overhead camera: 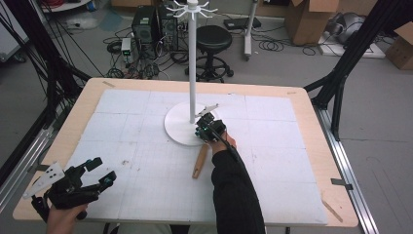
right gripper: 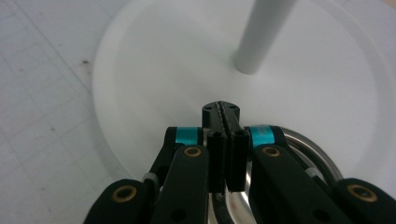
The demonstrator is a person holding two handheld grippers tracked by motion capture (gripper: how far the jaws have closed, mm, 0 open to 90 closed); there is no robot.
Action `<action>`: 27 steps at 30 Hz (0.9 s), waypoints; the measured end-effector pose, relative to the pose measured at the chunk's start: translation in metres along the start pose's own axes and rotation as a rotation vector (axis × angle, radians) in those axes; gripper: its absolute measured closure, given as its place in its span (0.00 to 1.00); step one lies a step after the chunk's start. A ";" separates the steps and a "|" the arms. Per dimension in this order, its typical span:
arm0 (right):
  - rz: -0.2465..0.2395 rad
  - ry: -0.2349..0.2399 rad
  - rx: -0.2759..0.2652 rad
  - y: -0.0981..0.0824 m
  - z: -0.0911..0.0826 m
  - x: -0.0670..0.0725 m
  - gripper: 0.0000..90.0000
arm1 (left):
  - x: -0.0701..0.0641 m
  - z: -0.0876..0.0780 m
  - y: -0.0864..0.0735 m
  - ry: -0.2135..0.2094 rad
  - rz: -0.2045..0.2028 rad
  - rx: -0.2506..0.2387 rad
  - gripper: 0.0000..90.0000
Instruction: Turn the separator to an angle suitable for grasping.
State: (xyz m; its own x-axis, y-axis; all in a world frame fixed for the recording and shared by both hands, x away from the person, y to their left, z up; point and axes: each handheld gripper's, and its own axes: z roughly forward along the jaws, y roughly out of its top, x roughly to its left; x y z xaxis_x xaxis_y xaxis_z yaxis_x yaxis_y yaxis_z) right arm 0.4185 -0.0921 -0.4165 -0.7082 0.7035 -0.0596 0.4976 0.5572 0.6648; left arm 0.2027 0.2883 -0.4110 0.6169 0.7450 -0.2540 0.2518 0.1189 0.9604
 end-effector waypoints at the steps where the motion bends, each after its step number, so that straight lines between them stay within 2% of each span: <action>1: -0.002 -0.027 0.021 -0.002 -0.005 -0.003 1.00 | 0.000 0.000 0.000 -0.004 0.002 0.003 0.21; 2: -0.002 -0.027 0.021 -0.002 -0.005 -0.003 1.00 | 0.000 0.000 0.000 -0.004 0.002 0.003 0.21; 3: -0.007 -0.030 0.063 -0.005 -0.008 -0.006 1.00 | -0.001 0.001 0.000 -0.003 0.001 0.004 0.21; 5: 0.000 -0.046 0.093 -0.009 -0.011 -0.011 1.00 | -0.002 0.002 0.000 -0.002 0.001 0.006 0.21; 7: 0.005 -0.040 0.075 -0.011 -0.015 -0.013 1.00 | -0.002 0.002 0.000 -0.002 0.005 0.007 0.21; 8: 0.020 -0.021 0.016 -0.011 -0.021 -0.014 1.00 | -0.003 0.004 0.000 -0.005 0.012 0.013 0.21; 9: 0.011 -0.007 -0.003 -0.009 -0.023 -0.014 1.00 | -0.003 0.004 0.000 -0.005 0.012 0.013 0.21; 10: 0.011 -0.007 -0.003 -0.009 -0.023 -0.014 1.00 | -0.003 0.004 0.000 -0.005 0.009 0.014 0.21; 12: 0.004 0.020 -0.039 -0.005 -0.023 -0.011 1.00 | -0.003 0.005 -0.001 -0.005 0.009 0.015 0.21; 13: -0.011 0.033 -0.034 -0.001 -0.017 -0.008 1.00 | -0.003 0.005 -0.001 -0.005 0.008 0.016 0.21; 18: -0.053 0.031 0.015 0.012 0.000 0.003 1.00 | -0.002 0.005 -0.001 -0.009 0.005 0.015 0.21; 19: -0.069 0.015 0.054 0.016 0.008 0.005 1.00 | -0.002 0.005 -0.001 -0.007 0.002 0.013 0.21; 21: -0.084 -0.008 0.097 0.019 0.014 0.004 1.00 | -0.001 0.004 -0.001 -0.007 0.001 0.011 0.21; 24: -0.092 -0.031 0.123 0.019 0.015 0.002 1.00 | -0.001 0.004 -0.001 -0.009 0.003 0.013 0.21; 25: -0.119 -0.061 0.148 0.018 0.012 0.001 1.00 | -0.001 0.004 -0.001 -0.011 0.005 0.015 0.21; 26: -0.119 -0.061 0.148 0.018 0.012 0.001 1.00 | -0.001 0.004 -0.001 -0.011 0.005 0.015 0.21; 27: -0.126 -0.068 0.172 0.015 0.009 -0.002 1.00 | -0.002 0.004 -0.001 -0.013 0.005 0.015 0.21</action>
State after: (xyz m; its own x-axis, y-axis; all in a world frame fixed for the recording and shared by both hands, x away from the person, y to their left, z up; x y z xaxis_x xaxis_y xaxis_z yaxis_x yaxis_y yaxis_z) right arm 0.4320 -0.0804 -0.4132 -0.7377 0.6484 -0.1884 0.4892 0.7055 0.5127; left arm 0.2046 0.2842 -0.4116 0.6273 0.7372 -0.2511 0.2599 0.1058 0.9598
